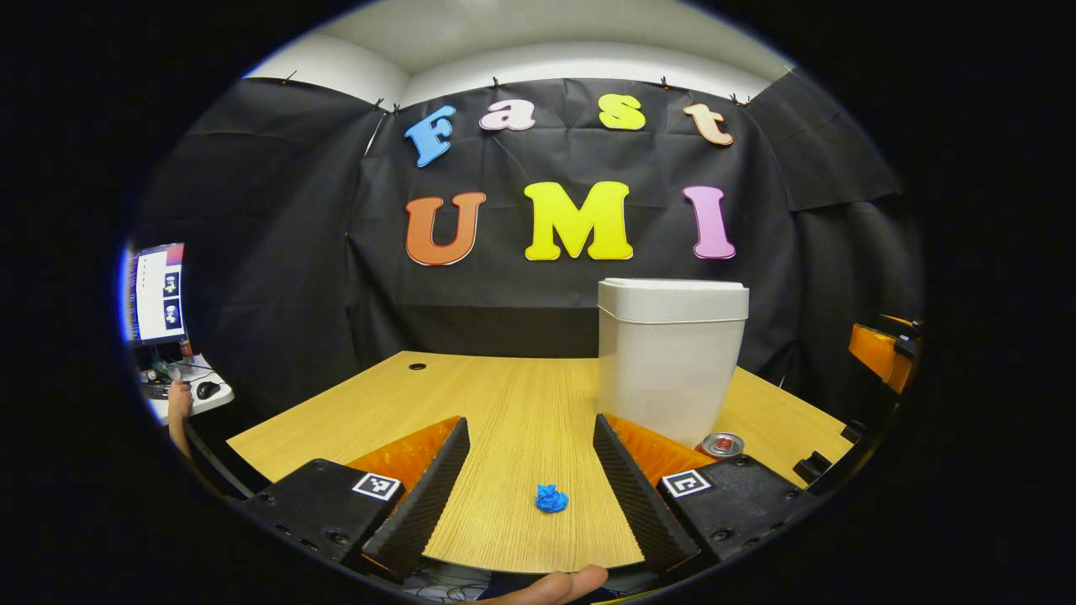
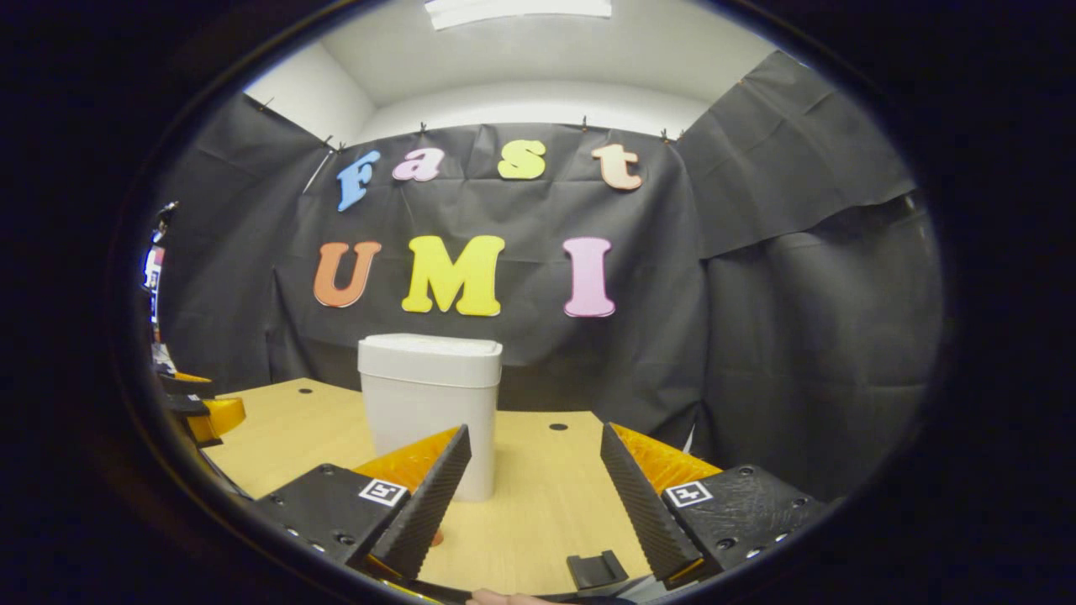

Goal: Press the lid of the desktop garbage bin to open it, pick up the crumpled paper on the desktop and throw it into the bin, then pick up the pop can on the desktop and drop it into the bin, and finally close the garbage bin lid.

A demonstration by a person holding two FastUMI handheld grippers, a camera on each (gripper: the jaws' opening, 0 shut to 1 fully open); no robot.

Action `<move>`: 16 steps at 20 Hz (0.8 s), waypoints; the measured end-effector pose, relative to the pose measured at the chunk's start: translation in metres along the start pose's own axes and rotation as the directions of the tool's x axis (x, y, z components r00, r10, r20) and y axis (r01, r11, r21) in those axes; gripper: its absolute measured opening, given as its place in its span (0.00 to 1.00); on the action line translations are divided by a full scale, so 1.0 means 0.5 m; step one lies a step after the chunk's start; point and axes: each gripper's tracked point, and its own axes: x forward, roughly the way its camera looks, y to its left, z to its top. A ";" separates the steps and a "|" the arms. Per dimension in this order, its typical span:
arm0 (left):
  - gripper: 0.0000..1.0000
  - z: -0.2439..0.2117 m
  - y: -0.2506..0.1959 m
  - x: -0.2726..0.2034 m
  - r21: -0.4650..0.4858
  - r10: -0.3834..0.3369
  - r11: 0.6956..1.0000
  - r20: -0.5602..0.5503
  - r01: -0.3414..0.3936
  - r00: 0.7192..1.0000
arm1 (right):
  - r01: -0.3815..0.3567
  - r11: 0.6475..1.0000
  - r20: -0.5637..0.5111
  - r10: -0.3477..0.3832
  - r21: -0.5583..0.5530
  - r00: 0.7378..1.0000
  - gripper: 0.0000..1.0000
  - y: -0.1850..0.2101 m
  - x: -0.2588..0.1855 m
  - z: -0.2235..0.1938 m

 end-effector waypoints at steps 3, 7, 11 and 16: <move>0.97 -0.001 -0.003 0.005 -0.001 -0.007 1.000 -0.003 0.007 1.000 | -0.017 1.000 0.017 0.016 0.017 1.000 0.97 0.010 0.011 0.018; 0.96 0.006 0.021 0.001 0.007 0.008 1.000 -0.004 -0.008 1.000 | -0.066 0.998 0.003 0.066 0.019 0.998 0.95 0.051 0.038 0.050; 0.96 0.013 0.048 -0.003 -0.034 0.022 0.999 -0.001 -0.022 1.000 | -0.082 0.996 0.018 0.082 -0.032 0.996 0.95 0.083 0.094 0.123; 0.96 0.017 0.064 -0.004 -0.034 0.020 0.999 0.000 -0.020 1.000 | -0.108 0.994 0.028 0.109 -0.009 0.994 0.94 0.116 0.158 0.224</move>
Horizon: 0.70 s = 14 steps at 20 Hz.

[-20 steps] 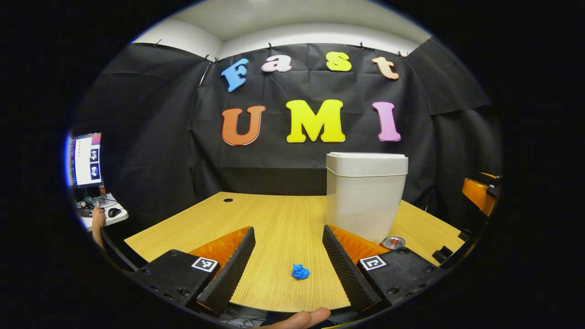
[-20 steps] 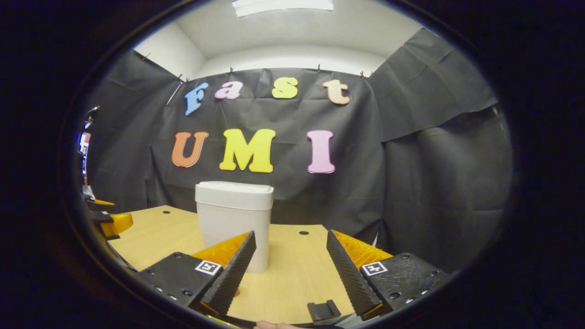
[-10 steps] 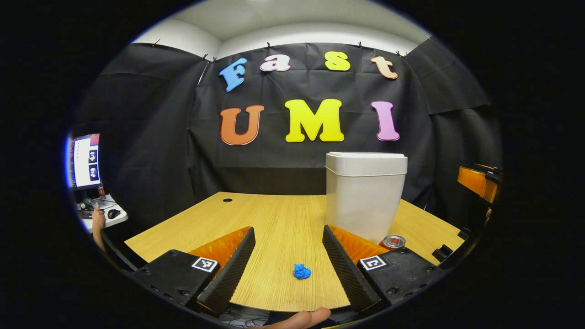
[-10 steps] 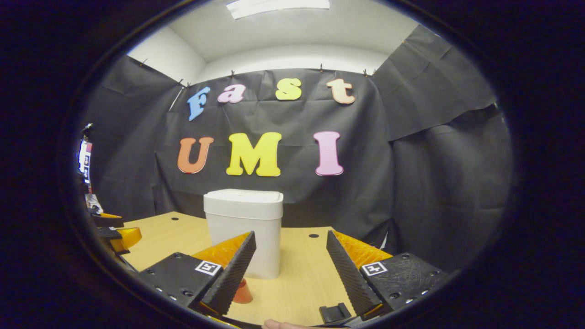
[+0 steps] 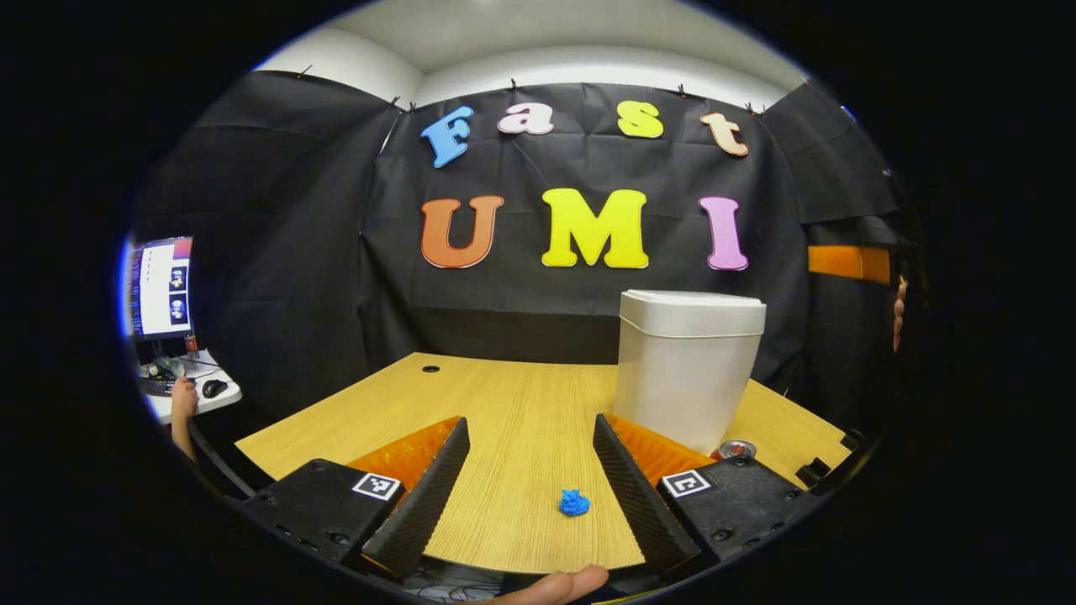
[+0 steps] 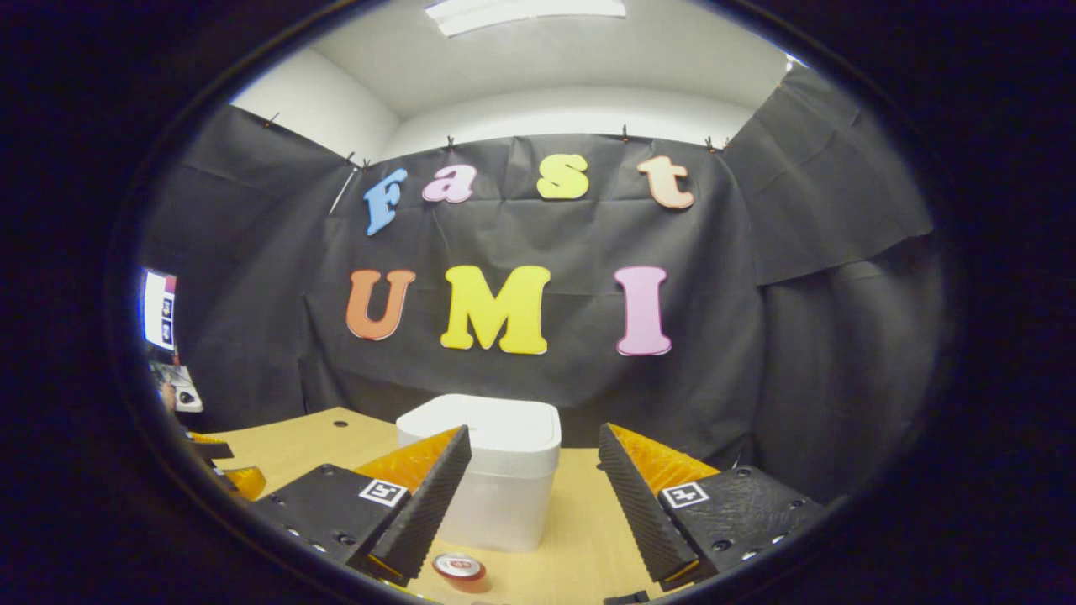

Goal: Press the lid of the desktop garbage bin to open it, pick up the crumpled paper on the desktop and throw it into the bin, then pick up the pop can on the desktop and drop it into the bin, and finally close the garbage bin lid.

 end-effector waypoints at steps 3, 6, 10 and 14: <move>0.97 -0.002 0.001 0.000 0.005 -0.005 1.000 0.000 0.005 1.000 | 0.019 1.000 -0.023 -0.019 0.023 1.000 0.88 0.017 0.047 0.026; 0.96 -0.002 0.001 0.003 0.006 -0.021 1.000 -0.002 0.021 1.000 | 0.054 0.998 -0.061 -0.054 0.011 0.997 0.67 0.024 0.105 0.034; 0.97 -0.003 -0.004 0.004 -0.016 -0.038 0.999 -0.013 0.038 0.999 | -0.014 0.999 -0.158 0.020 0.034 0.987 0.15 0.094 0.172 0.003; 0.97 -0.004 0.005 0.004 0.003 -0.024 1.000 -0.007 0.024 1.000 | -0.063 0.998 -0.217 0.062 0.003 0.974 0.00 0.124 0.208 -0.030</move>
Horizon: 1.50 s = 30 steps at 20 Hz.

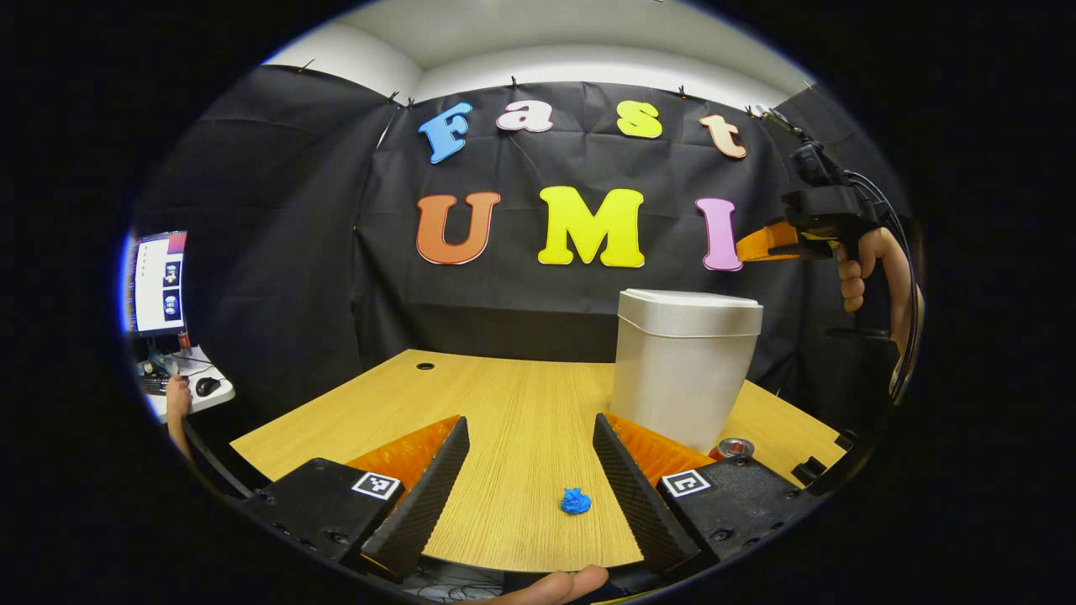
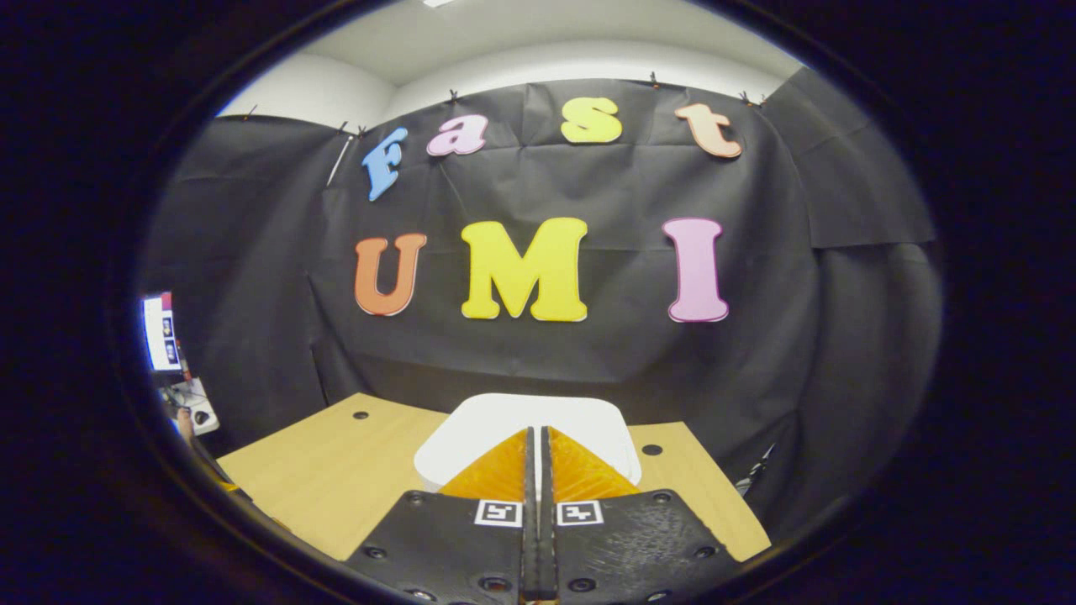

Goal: Press the lid of the desktop garbage bin to open it, pick up the crumpled paper on the desktop and throw it into the bin, then pick up the pop can on the desktop and drop it into the bin, and finally close the garbage bin lid.

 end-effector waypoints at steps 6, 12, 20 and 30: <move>0.97 -0.008 -0.002 0.003 0.006 -0.008 1.000 -0.013 0.008 1.000 | -0.014 1.000 -0.104 0.013 -0.018 0.995 0.00 0.037 0.063 -0.054; 0.97 -0.014 -0.005 0.012 0.005 -0.012 1.000 -0.026 0.012 1.000 | 0.017 1.000 -0.210 -0.013 0.019 0.978 0.00 0.030 0.109 -0.090; 0.96 -0.025 -0.032 0.014 -0.077 -0.082 0.994 -0.053 0.078 0.995 | 0.038 0.999 -0.170 -0.039 -0.013 0.985 0.01 0.030 0.055 -0.076; 0.96 -0.051 -0.043 0.016 -0.019 -0.065 0.998 -0.063 0.064 0.996 | -0.041 0.999 -0.024 0.041 0.008 0.999 0.55 0.083 -0.134 -0.109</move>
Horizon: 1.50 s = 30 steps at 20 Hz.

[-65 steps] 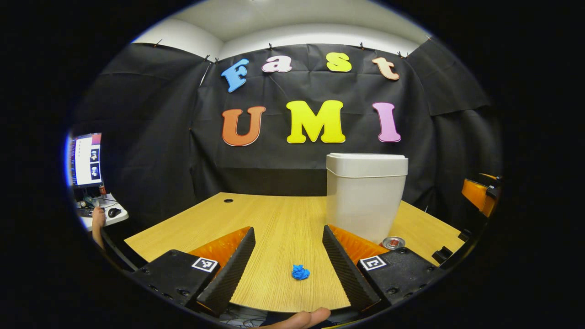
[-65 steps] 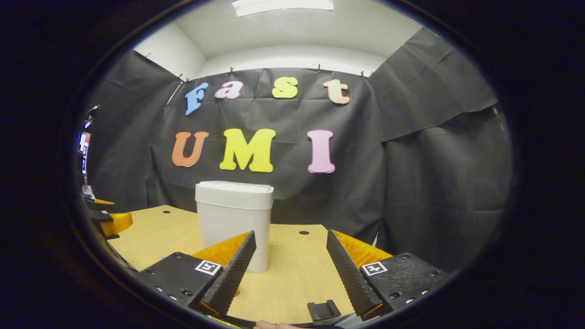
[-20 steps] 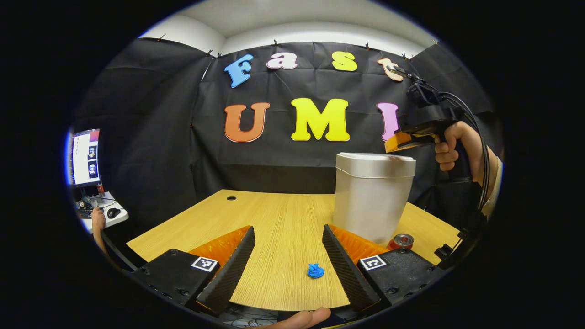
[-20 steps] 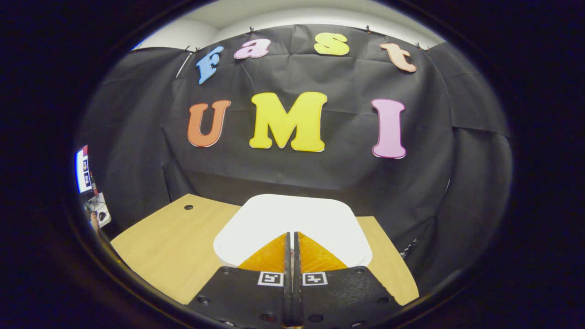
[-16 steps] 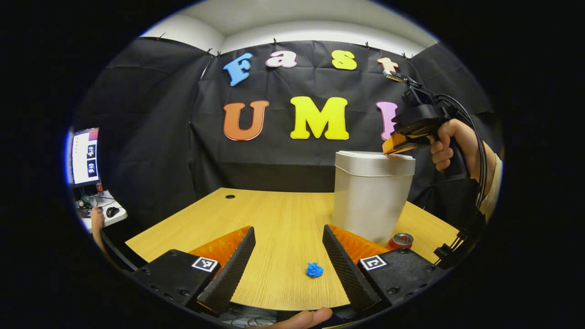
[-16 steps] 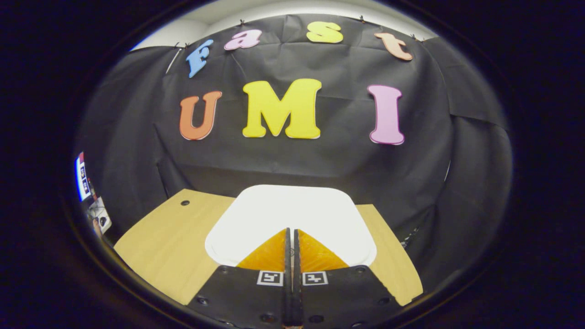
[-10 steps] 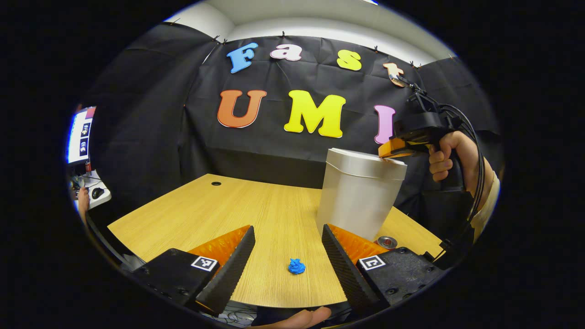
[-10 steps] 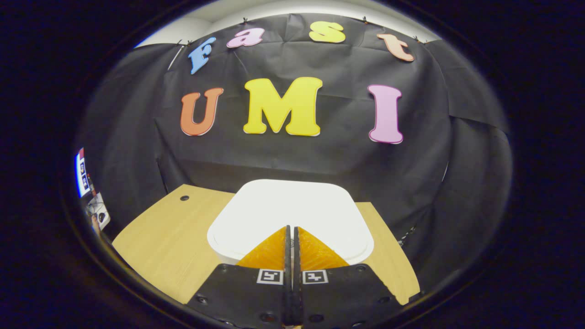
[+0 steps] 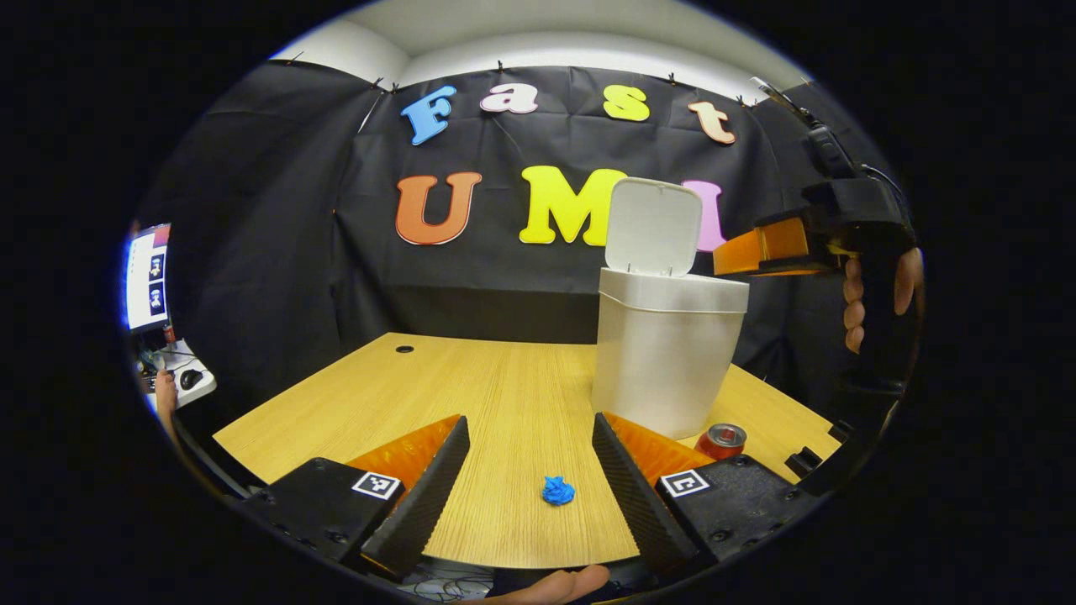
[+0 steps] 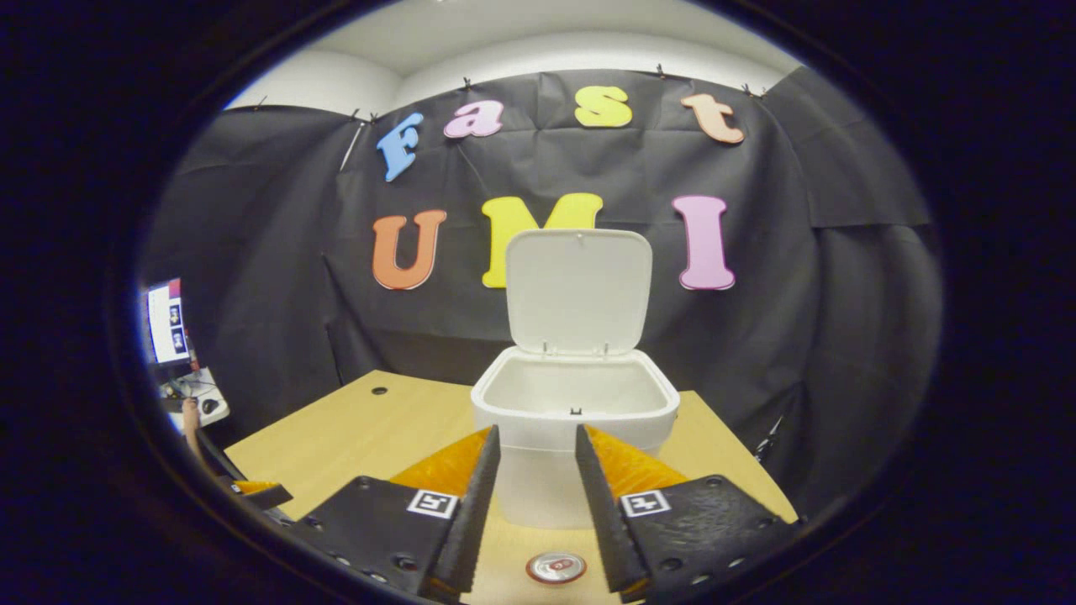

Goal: Press the lid of the desktop garbage bin to open it, pick up the crumpled paper on the desktop and throw it into the bin, then pick up the pop can on the desktop and drop it into the bin, and finally close the garbage bin lid.

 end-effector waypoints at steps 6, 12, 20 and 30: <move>0.96 -0.026 0.012 0.023 0.012 0.035 0.999 -0.019 -0.034 0.999 | 0.038 0.999 0.082 -0.038 -0.006 0.996 0.95 -0.033 -0.070 -0.018; 0.96 -0.090 -0.025 0.068 0.012 -0.003 1.000 -0.103 0.004 0.995 | 0.050 0.999 0.073 -0.050 -0.002 0.996 0.95 -0.074 -0.113 -0.081; 0.96 -0.224 -0.083 0.129 -0.026 -0.102 0.995 -0.251 0.098 0.963 | 0.036 0.996 0.092 -0.028 -0.087 0.995 0.95 -0.101 -0.164 -0.165; 0.81 -0.341 -0.049 0.181 -0.057 -0.031 0.998 -0.373 0.010 0.927 | -0.030 0.998 -0.091 0.025 -0.059 0.996 0.95 -0.096 -0.143 -0.363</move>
